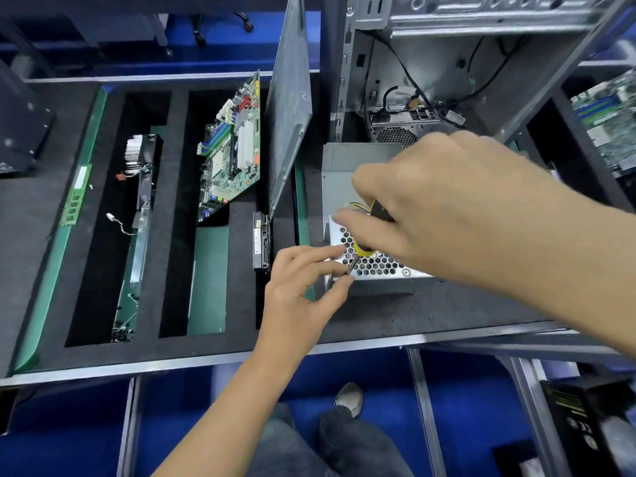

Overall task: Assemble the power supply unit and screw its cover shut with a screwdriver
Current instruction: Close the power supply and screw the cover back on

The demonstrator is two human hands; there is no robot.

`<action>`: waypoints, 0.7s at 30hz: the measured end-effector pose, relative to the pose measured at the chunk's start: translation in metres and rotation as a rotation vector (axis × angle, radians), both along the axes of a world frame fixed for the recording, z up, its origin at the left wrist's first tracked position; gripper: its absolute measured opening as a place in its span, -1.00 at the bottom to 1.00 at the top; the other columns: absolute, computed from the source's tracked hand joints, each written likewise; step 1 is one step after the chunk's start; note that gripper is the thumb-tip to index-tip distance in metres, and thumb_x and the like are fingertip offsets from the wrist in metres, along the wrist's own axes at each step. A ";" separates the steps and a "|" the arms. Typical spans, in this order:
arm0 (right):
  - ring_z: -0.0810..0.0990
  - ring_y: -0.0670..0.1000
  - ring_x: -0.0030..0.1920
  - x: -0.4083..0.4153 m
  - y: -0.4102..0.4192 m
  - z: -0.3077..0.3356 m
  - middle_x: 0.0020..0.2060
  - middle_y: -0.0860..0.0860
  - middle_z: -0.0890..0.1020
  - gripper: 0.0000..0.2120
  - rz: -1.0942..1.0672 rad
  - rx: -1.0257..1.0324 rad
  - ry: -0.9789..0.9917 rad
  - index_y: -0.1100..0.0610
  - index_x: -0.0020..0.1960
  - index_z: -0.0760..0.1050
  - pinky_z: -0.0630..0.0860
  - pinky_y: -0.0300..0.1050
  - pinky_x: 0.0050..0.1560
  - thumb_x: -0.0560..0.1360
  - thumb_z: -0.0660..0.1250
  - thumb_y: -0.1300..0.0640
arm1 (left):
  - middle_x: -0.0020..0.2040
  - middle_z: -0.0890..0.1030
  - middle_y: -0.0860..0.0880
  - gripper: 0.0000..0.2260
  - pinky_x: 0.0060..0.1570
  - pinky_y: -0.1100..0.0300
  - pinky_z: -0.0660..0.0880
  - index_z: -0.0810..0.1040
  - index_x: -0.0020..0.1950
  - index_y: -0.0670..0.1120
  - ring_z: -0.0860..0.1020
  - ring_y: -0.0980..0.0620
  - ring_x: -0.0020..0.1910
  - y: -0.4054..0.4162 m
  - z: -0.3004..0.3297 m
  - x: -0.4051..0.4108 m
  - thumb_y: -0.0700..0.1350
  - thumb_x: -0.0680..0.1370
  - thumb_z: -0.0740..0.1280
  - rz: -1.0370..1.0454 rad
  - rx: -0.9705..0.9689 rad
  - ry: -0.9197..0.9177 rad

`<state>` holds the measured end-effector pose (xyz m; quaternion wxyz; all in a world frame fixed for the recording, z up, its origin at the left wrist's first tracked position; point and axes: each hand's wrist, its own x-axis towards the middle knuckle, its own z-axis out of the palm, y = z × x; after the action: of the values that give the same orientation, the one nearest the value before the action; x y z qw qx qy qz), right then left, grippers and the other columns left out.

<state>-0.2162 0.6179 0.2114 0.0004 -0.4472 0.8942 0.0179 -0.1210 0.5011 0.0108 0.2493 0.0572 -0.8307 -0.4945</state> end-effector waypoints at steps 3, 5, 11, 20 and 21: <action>0.47 0.12 -0.23 0.006 -0.001 0.009 -0.07 -0.02 0.38 -0.72 0.051 0.099 -0.176 -0.01 -0.01 0.40 0.36 -0.02 -0.23 0.52 0.06 -0.17 | 0.08 0.68 0.09 -0.93 0.19 0.20 0.42 0.70 -0.09 -0.12 0.53 -0.01 0.11 0.001 0.001 0.001 -0.23 0.46 0.51 -0.009 -0.003 0.016; 0.46 0.07 -0.17 0.001 0.000 0.012 -0.04 -0.06 0.32 -0.88 0.085 0.092 -0.268 -0.02 0.00 0.37 0.36 -0.07 -0.16 0.53 0.16 -0.03 | 0.09 0.68 0.06 -0.94 0.20 0.16 0.44 0.70 -0.09 -0.13 0.53 -0.02 0.12 0.001 0.000 0.001 -0.23 0.46 0.51 -0.014 -0.002 0.012; 0.33 0.11 -0.28 0.009 -0.010 0.012 -0.30 -0.01 0.27 -0.64 0.052 0.301 0.132 0.03 -0.15 0.22 0.22 -0.11 -0.35 0.64 0.05 -0.22 | 0.10 0.67 0.10 -0.93 0.20 0.18 0.44 0.70 -0.07 -0.09 0.53 -0.02 0.13 0.002 0.000 0.002 -0.20 0.47 0.52 -0.017 0.006 0.011; 0.32 0.09 -0.32 0.015 -0.017 0.012 -0.31 -0.01 0.22 -0.69 0.045 0.368 0.033 0.07 -0.18 0.29 0.18 -0.14 -0.38 0.69 0.05 -0.02 | 0.09 0.65 0.15 -0.92 0.18 0.18 0.45 0.70 -0.05 -0.07 0.53 0.02 0.11 0.002 -0.004 0.002 -0.18 0.48 0.52 -0.006 -0.008 0.032; 0.25 0.05 -0.40 0.016 -0.019 0.013 -0.33 0.00 0.21 -0.63 0.033 0.356 0.063 0.08 -0.23 0.24 0.17 -0.15 -0.40 0.69 -0.03 -0.05 | 0.09 0.65 0.15 -0.92 0.18 0.18 0.45 0.70 -0.05 -0.07 0.53 0.02 0.10 0.001 -0.005 0.001 -0.18 0.48 0.52 -0.008 -0.005 0.034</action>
<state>-0.2000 0.5992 0.2240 0.0514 -0.4538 0.8691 0.1899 -0.1195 0.5025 0.0061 0.2618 0.0450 -0.8278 -0.4942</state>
